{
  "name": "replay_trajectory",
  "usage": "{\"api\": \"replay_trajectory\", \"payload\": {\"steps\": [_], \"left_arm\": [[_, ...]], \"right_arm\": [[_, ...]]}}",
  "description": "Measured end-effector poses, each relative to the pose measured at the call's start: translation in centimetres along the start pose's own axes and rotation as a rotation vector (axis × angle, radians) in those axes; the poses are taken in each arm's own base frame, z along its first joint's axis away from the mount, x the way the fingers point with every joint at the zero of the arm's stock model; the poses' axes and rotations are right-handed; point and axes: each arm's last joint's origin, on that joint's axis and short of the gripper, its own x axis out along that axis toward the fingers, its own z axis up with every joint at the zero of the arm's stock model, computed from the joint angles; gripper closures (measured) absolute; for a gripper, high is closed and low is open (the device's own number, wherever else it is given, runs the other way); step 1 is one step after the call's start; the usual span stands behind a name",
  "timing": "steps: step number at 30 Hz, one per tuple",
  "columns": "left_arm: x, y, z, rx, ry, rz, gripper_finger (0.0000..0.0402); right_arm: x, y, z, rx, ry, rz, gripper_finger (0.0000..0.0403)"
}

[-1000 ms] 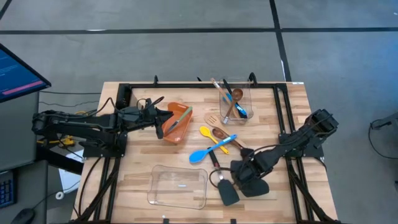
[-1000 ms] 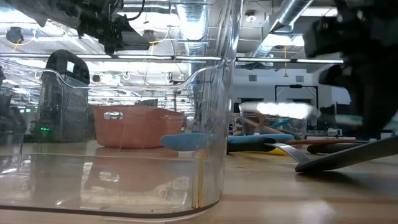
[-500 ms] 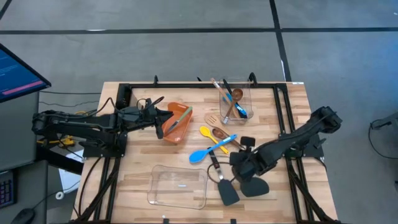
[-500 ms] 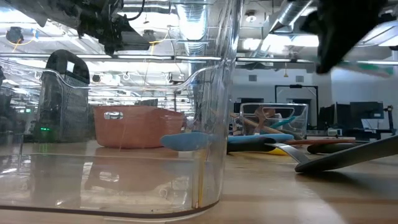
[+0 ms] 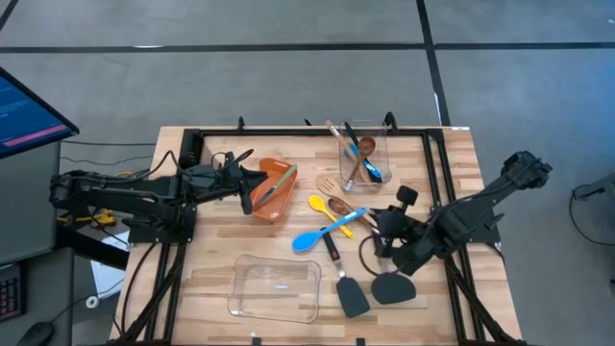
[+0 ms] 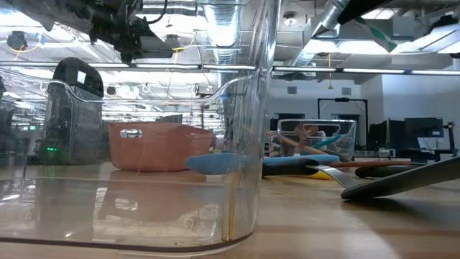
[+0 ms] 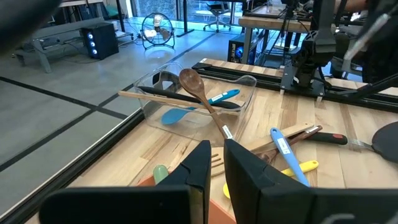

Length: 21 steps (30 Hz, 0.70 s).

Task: Pick & Place Kitchen Items
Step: Put the table knife into the orange bin

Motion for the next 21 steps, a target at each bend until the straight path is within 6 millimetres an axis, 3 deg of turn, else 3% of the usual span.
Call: {"api": "replay_trajectory", "payload": {"steps": [5, 12, 21], "left_arm": [[0.0, 0.0, 0.0, 0.000, 0.000, 0.000, 0.0372], [0.0, 0.0, 0.0, 0.001, -0.002, 0.000, 0.0372], [0.0, 0.0, 0.6, 0.049, -0.062, 0.004, 0.0372]], "right_arm": [[1.2, 0.2, -3.0, -0.031, -0.103, -0.167, 0.0378], [2.7, -0.8, -7.2, 0.110, -0.114, -0.223, 0.0378], [3.1, -1.7, -9.4, 0.211, -0.169, -0.177, 0.0378]]}}
